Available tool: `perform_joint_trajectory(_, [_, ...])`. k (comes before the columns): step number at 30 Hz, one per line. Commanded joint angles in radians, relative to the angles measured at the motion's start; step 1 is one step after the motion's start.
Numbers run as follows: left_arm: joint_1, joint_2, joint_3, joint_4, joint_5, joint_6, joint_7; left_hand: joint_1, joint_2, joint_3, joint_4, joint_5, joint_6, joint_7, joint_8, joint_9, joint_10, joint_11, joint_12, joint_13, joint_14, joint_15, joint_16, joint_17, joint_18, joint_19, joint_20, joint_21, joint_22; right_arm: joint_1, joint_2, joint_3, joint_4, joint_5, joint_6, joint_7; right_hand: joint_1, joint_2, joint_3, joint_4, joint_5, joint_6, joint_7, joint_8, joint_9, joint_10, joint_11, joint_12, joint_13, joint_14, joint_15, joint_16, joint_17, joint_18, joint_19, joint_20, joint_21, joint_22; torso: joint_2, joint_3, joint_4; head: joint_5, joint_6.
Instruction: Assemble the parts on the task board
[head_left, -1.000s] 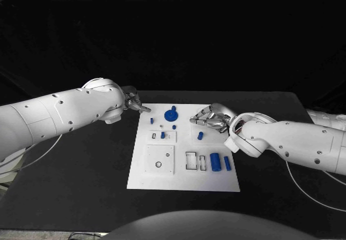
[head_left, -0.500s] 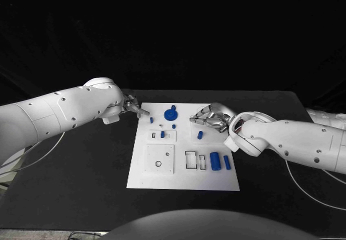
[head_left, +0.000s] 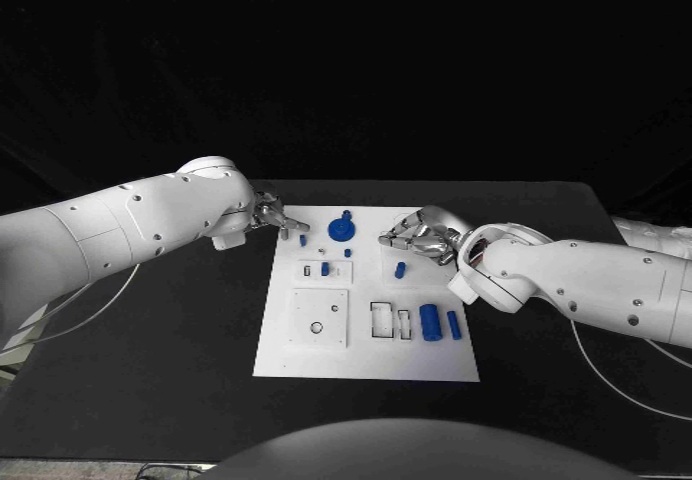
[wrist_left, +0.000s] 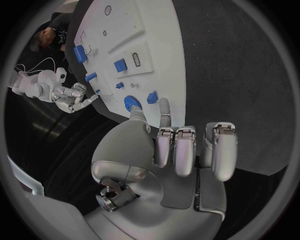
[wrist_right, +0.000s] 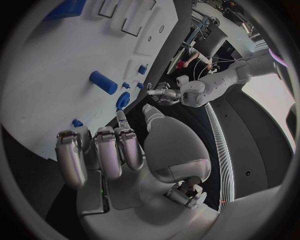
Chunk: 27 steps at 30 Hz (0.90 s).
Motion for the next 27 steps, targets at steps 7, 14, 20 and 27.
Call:
perform_joint_trajectory(7, [-0.018, 0.029, 0.0, -0.028, 0.002, 0.021, 0.003, 0.048, 0.025, -0.005, -0.004, -0.005, -0.003, 0.004, -0.015, -0.002, 0.104, -0.007, 0.006, 0.263, 0.102, -0.008, 0.003, 0.263, -0.008, 0.103, -0.005, 0.002, 0.263, -0.001, 0.0, 0.0, 0.003, -0.009, 0.014, -0.002, -0.005, 0.001, 0.001, 0.003, 0.004, -0.001, 0.019, 0.007, 0.001, 0.107, 0.007, 0.004, 0.263, 0.104, 0.006, 0.004, 0.263, -0.014, 0.106, 0.008, 0.004, 0.264, 0.0, 0.0, -0.0003, -0.002, 0.0])
perform_joint_trajectory(14, [-0.024, 0.038, 0.001, -0.035, -0.005, 0.005, 0.008, 0.058, 0.026, -0.009, -0.004, -0.005, -0.007, 0.005, -0.02, -0.003, 0.104, -0.006, 0.006, 0.263, 0.102, -0.008, 0.003, 0.263, -0.008, 0.103, -0.006, 0.002, 0.263, -0.001, 0.0, 0.0, 0.003, -0.009, 0.016, -0.003, -0.005, 0.001, 0.001, 0.003, 0.004, -0.001, 0.019, 0.007, 0.001, 0.107, 0.007, 0.004, 0.263, 0.104, 0.006, 0.004, 0.263, -0.014, 0.106, 0.008, 0.004, 0.264, 0.0, 0.0001, 0.0008, -0.001, -0.001])
perform_joint_trajectory(20, [-0.025, 0.04, 0.001, -0.041, -0.007, -0.01, 0.013, 0.06, 0.027, -0.009, -0.004, -0.005, -0.008, 0.006, -0.021, -0.004, 0.104, -0.006, 0.006, 0.263, 0.102, -0.008, 0.003, 0.263, -0.008, 0.103, -0.006, 0.002, 0.263, -0.001, 0.001, 0.0, 0.003, -0.009, 0.016, -0.003, -0.005, 0.001, 0.001, 0.003, 0.004, -0.001, 0.019, 0.007, 0.001, 0.107, 0.007, 0.004, 0.263, 0.104, 0.006, 0.004, 0.263, -0.014, 0.106, 0.008, 0.004, 0.264, 0.0, -0.0003, 0.0001, -0.001, -0.001])
perform_joint_trajectory(27, [-0.026, 0.048, 0.001, -0.053, -0.009, -0.026, 0.024, 0.067, 0.036, -0.01, -0.003, -0.005, -0.009, 0.006, -0.024, -0.004, 0.104, -0.005, 0.006, 0.263, 0.102, -0.007, 0.003, 0.263, -0.008, 0.103, -0.006, 0.002, 0.263, -0.001, 0.001, 0.0, 0.002, -0.009, 0.016, -0.003, -0.004, 0.001, 0.001, 0.002, 0.006, -0.002, 0.019, 0.007, 0.001, 0.107, 0.007, 0.004, 0.263, 0.104, 0.006, 0.004, 0.263, -0.014, 0.106, 0.009, 0.004, 0.264, 0.0, 0.0, 0.0, -0.001, -0.001])
